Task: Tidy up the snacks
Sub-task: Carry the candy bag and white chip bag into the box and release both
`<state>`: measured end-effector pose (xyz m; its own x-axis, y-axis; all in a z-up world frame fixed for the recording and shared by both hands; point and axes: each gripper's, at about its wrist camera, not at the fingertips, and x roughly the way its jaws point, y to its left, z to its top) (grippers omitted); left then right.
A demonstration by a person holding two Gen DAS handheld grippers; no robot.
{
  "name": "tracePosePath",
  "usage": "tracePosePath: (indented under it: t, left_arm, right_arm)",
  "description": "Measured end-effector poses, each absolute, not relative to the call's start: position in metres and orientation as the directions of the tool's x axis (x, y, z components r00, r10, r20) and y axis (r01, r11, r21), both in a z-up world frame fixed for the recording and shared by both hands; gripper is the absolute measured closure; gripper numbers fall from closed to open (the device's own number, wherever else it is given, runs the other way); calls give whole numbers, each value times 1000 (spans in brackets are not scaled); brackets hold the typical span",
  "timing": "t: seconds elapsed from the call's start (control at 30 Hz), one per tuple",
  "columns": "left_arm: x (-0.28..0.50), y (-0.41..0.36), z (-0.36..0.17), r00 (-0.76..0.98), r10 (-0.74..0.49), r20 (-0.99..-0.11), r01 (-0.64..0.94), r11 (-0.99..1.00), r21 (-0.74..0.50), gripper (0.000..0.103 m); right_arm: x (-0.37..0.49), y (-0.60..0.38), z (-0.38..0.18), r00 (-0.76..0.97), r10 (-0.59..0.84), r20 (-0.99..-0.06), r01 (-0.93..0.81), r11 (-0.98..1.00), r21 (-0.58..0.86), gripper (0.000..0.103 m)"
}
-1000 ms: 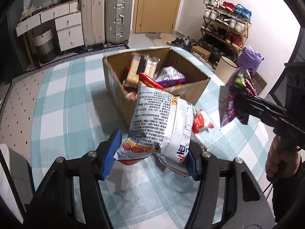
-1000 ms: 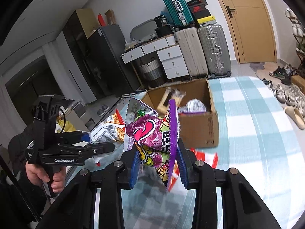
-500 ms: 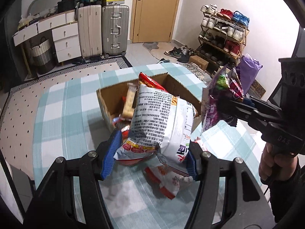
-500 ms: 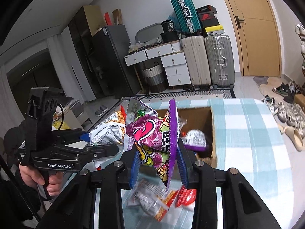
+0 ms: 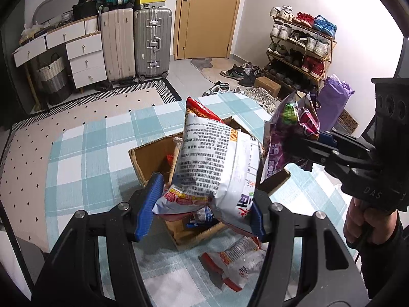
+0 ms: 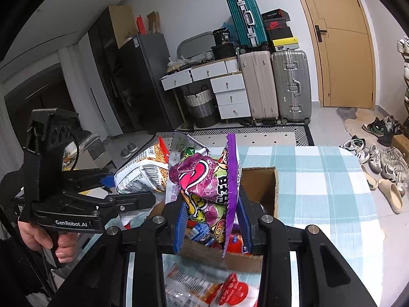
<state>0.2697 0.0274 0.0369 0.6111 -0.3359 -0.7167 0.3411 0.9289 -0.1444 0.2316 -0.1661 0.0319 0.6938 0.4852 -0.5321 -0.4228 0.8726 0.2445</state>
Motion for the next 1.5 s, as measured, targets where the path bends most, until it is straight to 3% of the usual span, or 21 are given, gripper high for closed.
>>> tracePosePath:
  t: [0.73,0.8,0.87,0.93,1.5]
  left_arm:
    - [336,18,-11,547,-312,-777,319,936,-151,44]
    - [338,18,-12,550,-300,-779,307,941,-145,34]
    - [338,19,-11,558,-299,-774,302,942,-146,32]
    - [338,20,-10,566,-289,-772,296,945,-136,27]
    - [301,29,14,619,-250,-745,266,959,-101,25]
  right_arm:
    - [291,-167,-1,658,445,-608,-393,891,227,67]
    - [293,-167,-4,658,443,-609,-395,892,222,54]
    - [294,-168,-5,660,448,-603,-398,889,224,46]
    - [293,-167,-4,662,444,-604,-400,891,217,46]
    - [266,-175,25,702,432,-566,-395,898,195,46]
